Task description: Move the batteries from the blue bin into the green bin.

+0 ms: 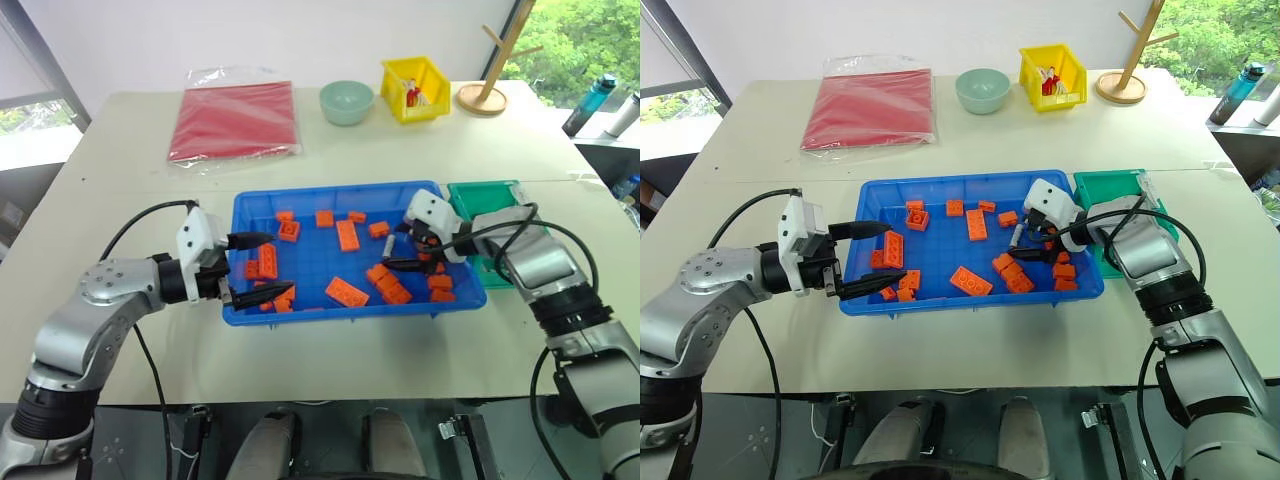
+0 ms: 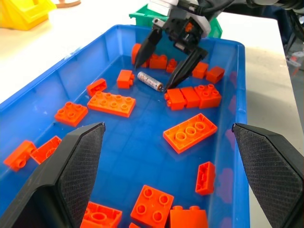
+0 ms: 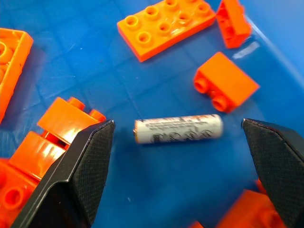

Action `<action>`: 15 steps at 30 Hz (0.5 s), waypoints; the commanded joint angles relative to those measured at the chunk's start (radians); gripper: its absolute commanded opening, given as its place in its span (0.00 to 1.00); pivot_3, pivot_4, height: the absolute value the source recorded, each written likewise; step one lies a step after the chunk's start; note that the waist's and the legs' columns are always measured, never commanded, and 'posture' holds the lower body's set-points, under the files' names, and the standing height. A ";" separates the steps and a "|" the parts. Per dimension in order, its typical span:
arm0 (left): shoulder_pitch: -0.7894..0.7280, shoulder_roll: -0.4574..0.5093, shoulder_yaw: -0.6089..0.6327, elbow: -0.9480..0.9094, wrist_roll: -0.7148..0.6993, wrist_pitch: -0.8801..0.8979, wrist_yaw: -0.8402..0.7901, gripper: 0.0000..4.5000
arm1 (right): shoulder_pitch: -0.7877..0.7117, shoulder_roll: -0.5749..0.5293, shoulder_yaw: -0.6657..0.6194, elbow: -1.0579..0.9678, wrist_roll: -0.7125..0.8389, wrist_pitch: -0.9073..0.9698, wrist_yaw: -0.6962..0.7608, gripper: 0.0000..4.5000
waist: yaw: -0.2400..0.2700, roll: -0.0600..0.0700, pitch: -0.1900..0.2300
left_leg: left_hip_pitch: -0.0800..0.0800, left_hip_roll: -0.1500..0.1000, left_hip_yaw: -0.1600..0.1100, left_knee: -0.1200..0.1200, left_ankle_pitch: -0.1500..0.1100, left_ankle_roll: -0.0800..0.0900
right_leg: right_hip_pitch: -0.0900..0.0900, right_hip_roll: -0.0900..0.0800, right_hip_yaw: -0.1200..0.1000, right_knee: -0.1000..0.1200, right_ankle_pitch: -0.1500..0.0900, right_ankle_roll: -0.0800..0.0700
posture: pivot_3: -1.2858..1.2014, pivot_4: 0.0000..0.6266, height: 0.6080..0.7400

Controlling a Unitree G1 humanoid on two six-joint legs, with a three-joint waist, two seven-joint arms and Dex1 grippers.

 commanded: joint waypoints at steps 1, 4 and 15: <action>0.000 0.014 0.037 -0.038 -0.017 0.001 0.010 1.00 | -0.027 0.006 -0.010 0.025 -0.022 -0.017 0.017 0.98 | 0.000 0.000 0.000 | 0.000 0.000 0.000 0.000 0.000 0.000 | 0.000 0.000 0.000 0.000 0.000 0.000 | 0.52 0.24 0.82; -0.005 0.016 0.037 -0.037 -0.019 0.003 0.014 1.00 | -0.028 0.015 -0.006 0.041 -0.041 -0.029 0.018 0.98 | -0.001 0.000 0.000 | 0.000 0.000 0.000 0.000 0.000 0.000 | 0.000 0.000 0.000 0.000 0.000 0.000 | 0.52 0.24 0.82; -0.031 0.017 0.035 -0.018 -0.020 0.000 0.014 1.00 | -0.014 0.017 -0.065 -0.070 -0.021 0.058 0.016 0.49 | -0.001 0.000 0.000 | 0.000 0.000 0.000 0.000 0.000 0.000 | 0.000 0.000 0.000 0.000 0.000 0.000 | 0.52 0.24 0.82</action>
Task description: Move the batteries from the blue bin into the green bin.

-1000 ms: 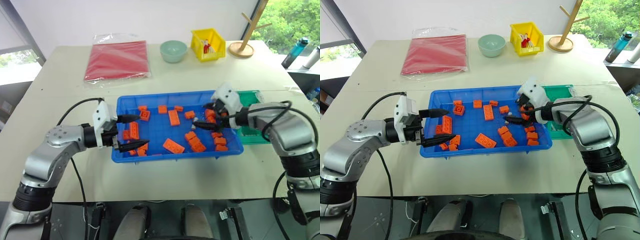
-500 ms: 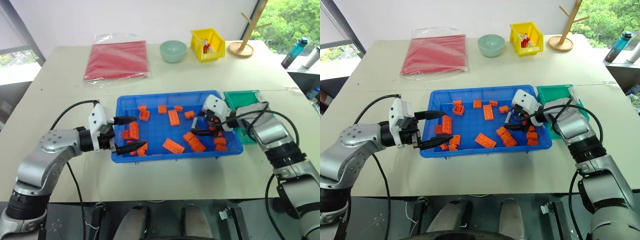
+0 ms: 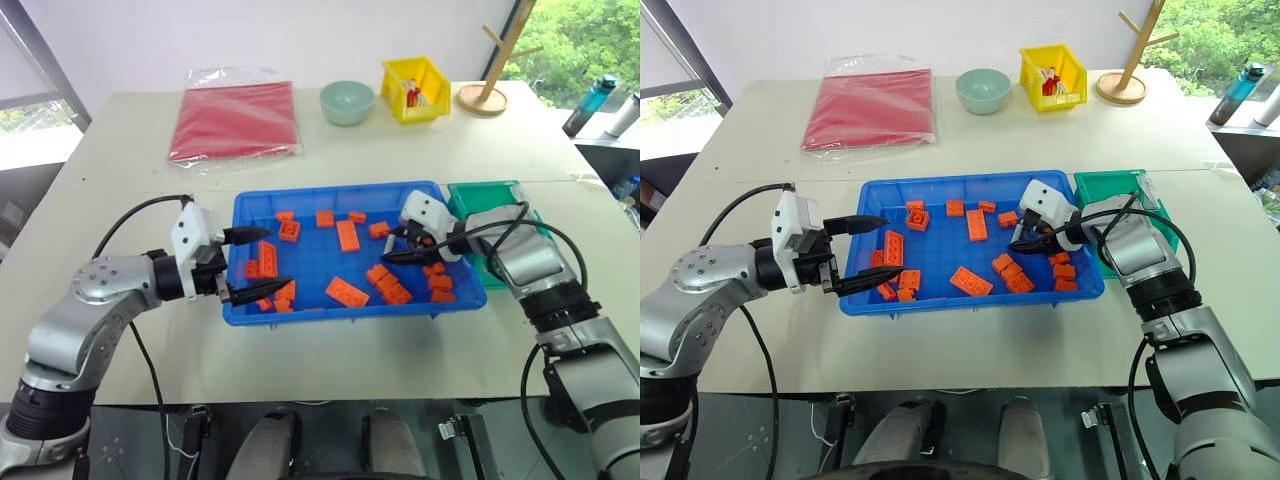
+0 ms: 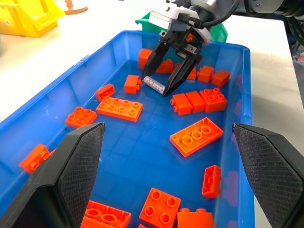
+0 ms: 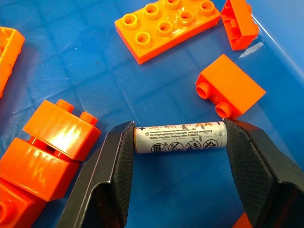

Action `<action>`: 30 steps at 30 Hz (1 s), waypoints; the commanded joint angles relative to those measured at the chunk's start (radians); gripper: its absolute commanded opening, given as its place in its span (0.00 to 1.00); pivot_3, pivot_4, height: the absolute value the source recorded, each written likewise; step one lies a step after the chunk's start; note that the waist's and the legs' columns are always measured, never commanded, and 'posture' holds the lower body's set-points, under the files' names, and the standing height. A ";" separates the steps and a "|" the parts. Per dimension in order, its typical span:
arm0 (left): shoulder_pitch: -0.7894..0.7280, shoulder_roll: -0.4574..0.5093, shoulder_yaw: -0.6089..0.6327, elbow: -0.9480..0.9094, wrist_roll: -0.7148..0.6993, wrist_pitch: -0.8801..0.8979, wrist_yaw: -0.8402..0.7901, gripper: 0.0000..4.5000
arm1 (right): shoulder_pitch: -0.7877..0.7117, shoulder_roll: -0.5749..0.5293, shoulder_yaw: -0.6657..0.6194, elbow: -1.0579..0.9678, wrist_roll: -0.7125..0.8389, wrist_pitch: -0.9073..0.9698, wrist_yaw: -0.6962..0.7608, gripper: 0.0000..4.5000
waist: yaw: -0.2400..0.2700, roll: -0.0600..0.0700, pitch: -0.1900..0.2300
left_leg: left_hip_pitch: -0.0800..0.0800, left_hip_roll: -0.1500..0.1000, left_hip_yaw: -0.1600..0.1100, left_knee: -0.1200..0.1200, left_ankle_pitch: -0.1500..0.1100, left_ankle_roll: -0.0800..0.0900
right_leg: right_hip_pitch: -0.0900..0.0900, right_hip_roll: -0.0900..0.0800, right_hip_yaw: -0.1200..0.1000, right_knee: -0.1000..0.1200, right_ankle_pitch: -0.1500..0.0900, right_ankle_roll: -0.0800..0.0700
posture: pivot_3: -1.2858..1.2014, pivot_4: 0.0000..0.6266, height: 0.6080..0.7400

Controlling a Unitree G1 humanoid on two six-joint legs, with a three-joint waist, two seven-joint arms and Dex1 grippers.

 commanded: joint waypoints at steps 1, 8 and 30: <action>-0.020 0.011 0.019 -0.004 -0.009 -0.003 -0.003 1.00 | -0.005 -0.019 -0.079 -0.112 0.051 0.080 0.003 0.49 | -0.001 0.000 0.000 | 0.000 0.000 0.000 0.000 0.000 0.000 | 0.000 0.000 0.000 0.000 0.000 0.000 | 0.52 0.24 0.82; -0.030 0.010 0.011 0.015 -0.002 -0.013 -0.016 1.00 | -0.038 -0.073 -0.318 -0.270 0.179 0.328 -0.093 0.49 | 0.003 0.000 0.000 | 0.000 0.000 0.000 0.000 0.000 0.000 | 0.000 0.000 0.000 0.000 0.000 0.000 | 0.52 0.24 0.82; -0.141 0.034 0.007 0.175 0.015 -0.034 -0.118 1.00 | 0.288 -0.354 -0.624 -0.295 0.285 0.287 -0.086 0.99 | 0.031 0.001 0.001 | 0.000 0.000 0.003 0.000 0.000 0.000 | 0.000 -0.001 0.000 -0.001 0.000 0.000 | 0.52 0.24 0.82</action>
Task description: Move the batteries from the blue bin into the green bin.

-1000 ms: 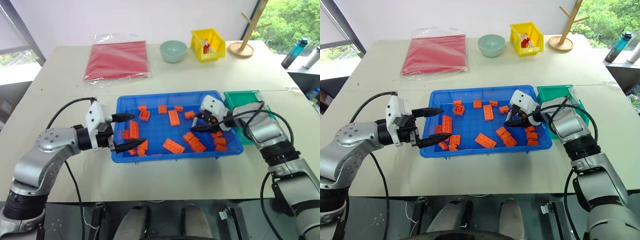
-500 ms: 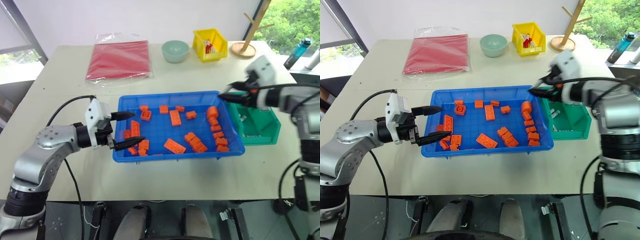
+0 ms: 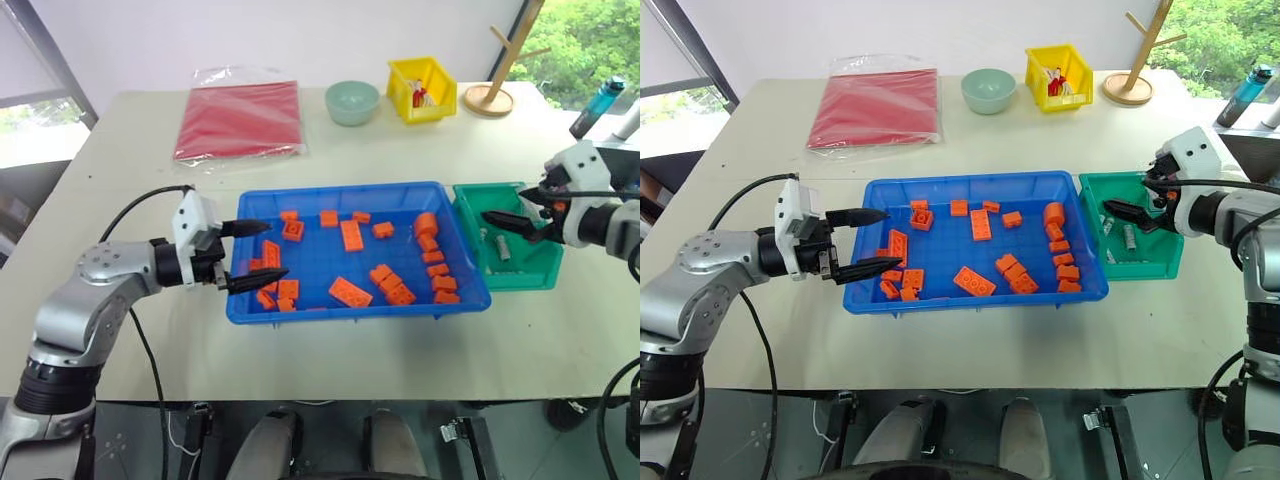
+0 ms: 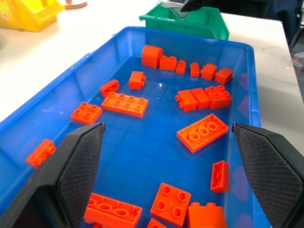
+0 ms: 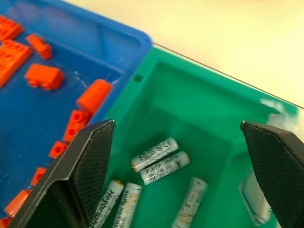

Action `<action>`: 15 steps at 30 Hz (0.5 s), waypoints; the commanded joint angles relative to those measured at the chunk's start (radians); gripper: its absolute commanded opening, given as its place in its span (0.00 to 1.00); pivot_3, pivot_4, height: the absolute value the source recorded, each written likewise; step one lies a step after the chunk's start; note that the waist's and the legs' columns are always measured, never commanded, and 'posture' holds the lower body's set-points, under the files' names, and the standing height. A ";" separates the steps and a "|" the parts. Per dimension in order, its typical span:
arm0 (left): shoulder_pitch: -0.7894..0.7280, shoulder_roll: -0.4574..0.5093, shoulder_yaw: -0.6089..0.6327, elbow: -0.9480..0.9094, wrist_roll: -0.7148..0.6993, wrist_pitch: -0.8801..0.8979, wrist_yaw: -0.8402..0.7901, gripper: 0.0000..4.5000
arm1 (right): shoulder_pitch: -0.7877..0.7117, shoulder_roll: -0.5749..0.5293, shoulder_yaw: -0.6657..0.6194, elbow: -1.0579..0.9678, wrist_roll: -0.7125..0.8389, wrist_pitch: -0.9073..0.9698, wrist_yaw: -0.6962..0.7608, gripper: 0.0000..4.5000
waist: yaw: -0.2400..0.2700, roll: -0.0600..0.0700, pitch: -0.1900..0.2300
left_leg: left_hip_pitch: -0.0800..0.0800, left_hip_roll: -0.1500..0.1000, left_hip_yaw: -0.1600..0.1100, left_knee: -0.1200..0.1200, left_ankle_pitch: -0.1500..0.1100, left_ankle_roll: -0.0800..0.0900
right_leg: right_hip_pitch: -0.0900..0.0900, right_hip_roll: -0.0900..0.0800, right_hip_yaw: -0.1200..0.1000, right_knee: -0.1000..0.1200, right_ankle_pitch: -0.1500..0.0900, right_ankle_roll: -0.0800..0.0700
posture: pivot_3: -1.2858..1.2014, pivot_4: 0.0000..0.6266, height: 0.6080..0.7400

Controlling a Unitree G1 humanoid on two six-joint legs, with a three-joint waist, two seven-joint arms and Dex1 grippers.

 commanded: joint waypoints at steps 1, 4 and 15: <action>-0.038 0.045 0.055 0.029 -0.013 -0.007 -0.032 1.00 | 0.077 -0.101 -0.127 -0.014 0.061 -0.149 0.171 0.99 | 0.004 0.000 0.000 | 0.000 0.000 0.000 0.000 0.000 0.000 | 0.000 0.000 0.000 0.000 0.000 0.000 | 0.52 0.24 0.82; -0.046 0.094 0.090 0.067 -0.028 0.001 -0.070 1.00 | 0.169 -0.177 -0.186 0.057 0.078 -0.303 0.335 0.99 | -0.001 0.000 0.000 | 0.000 0.000 0.000 0.000 0.000 0.000 | 0.000 0.000 0.000 0.000 0.000 0.000 | 0.52 0.24 0.82; -0.043 0.196 0.219 0.242 -0.021 -0.024 -0.136 1.00 | 0.299 -0.218 -0.203 0.263 0.082 -0.599 0.522 0.99 | -0.011 0.002 0.001 | 0.002 0.002 0.001 0.000 0.000 0.000 | 0.001 0.002 0.000 -0.001 0.000 0.000 | 0.52 0.24 0.82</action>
